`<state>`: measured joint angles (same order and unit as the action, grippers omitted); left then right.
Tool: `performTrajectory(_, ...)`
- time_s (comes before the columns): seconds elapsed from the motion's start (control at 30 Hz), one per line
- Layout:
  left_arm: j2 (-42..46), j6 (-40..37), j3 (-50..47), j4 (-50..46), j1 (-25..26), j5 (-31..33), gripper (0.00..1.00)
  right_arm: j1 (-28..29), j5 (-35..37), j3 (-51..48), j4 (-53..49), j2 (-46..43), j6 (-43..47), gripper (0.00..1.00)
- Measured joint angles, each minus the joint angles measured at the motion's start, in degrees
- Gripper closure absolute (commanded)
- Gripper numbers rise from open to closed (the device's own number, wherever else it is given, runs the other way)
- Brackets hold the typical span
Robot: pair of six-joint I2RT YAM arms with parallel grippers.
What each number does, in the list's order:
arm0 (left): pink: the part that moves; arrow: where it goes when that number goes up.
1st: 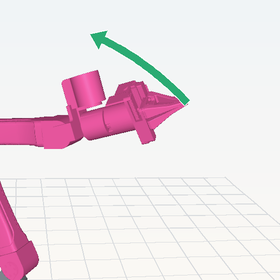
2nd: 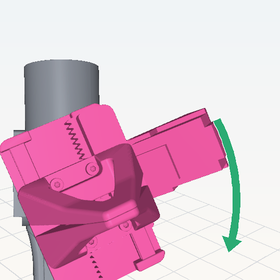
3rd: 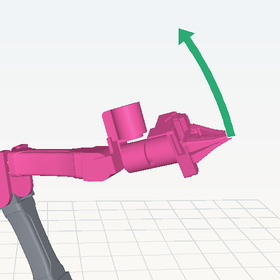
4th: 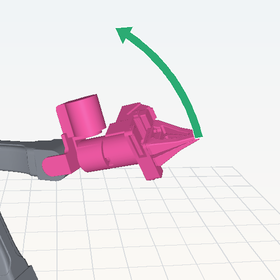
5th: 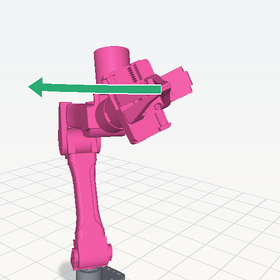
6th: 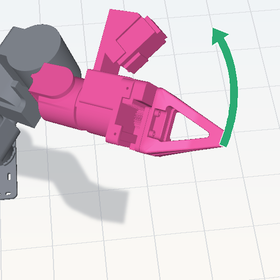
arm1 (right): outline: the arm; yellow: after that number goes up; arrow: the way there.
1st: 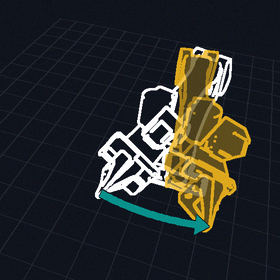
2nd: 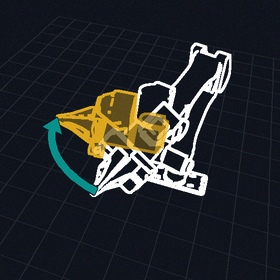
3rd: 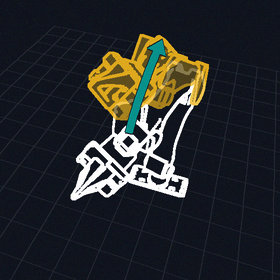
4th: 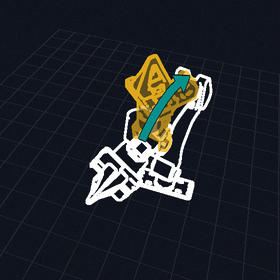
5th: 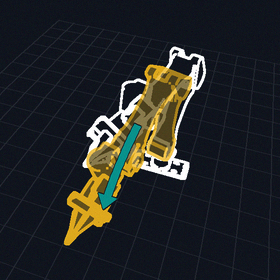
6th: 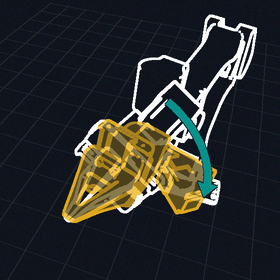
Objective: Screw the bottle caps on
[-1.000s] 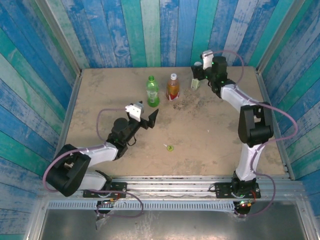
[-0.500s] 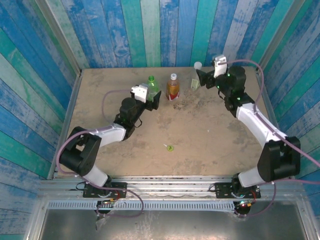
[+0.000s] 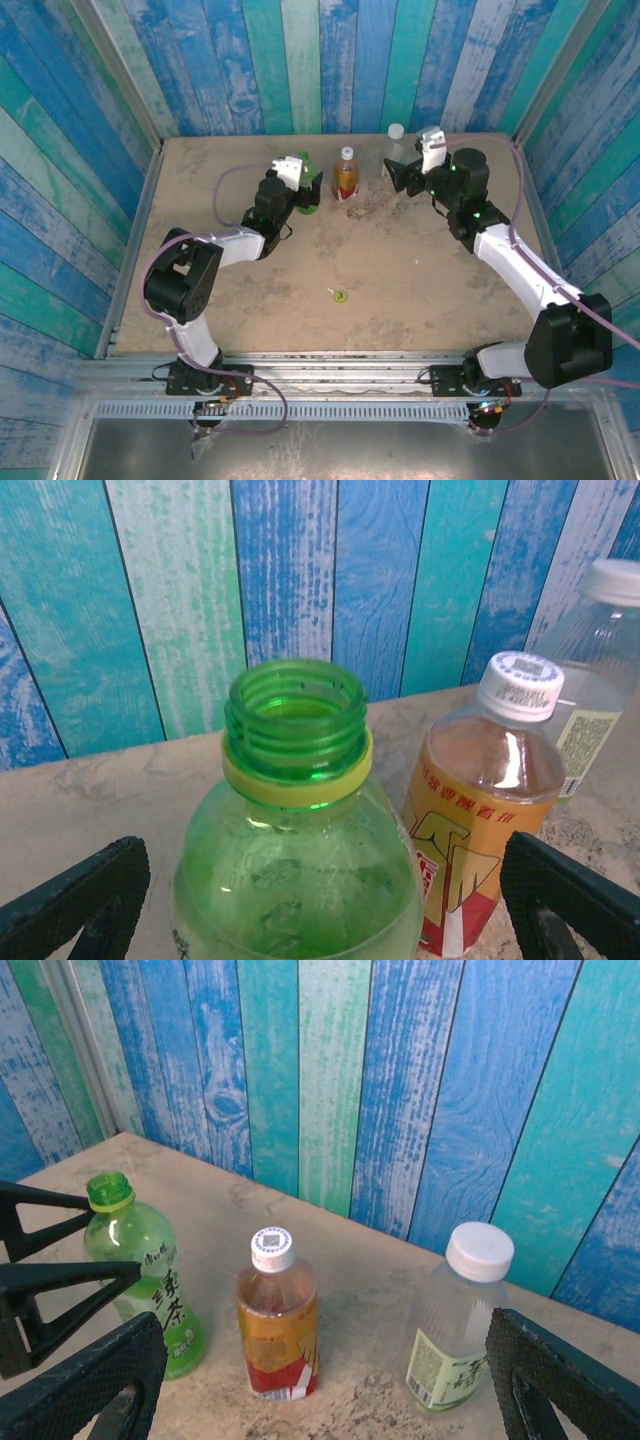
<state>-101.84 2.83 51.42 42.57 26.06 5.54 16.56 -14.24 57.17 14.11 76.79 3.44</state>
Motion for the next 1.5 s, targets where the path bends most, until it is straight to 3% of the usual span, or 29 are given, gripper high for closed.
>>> performTrajectory(0.37, -3.43, 2.14, 2.34, -2.43, -1.25, -0.26, 0.0, 0.2, -0.15, -0.94, -0.83, -0.07, 0.0, 0.14)
performTrajectory(0.63, -5.4, 2.58, 4.33, -3.37, -1.44, -0.52, 0.15, 0.2, -0.15, -2.14, -0.9, -0.07, 0.0, 0.14)
performTrajectory(0.93, -6.1, 1.84, 4.57, -3.67, -1.44, -2.21, 0.38, 0.2, -0.17, -2.45, -0.9, -0.07, 0.0, 0.14)
performTrajectory(1.27, -6.01, 0.98, 3.21, -1.97, -1.44, -3.67, 0.42, 0.2, -0.48, -4.04, -0.81, -0.28, -0.63, 0.15)
performTrajectory(1.5, -2.23, -1.25, -3.63, 2.25, -1.53, -7.04, 0.41, 0.94, -1.25, -7.67, -1.11, -2.99, -1.25, 0.15)
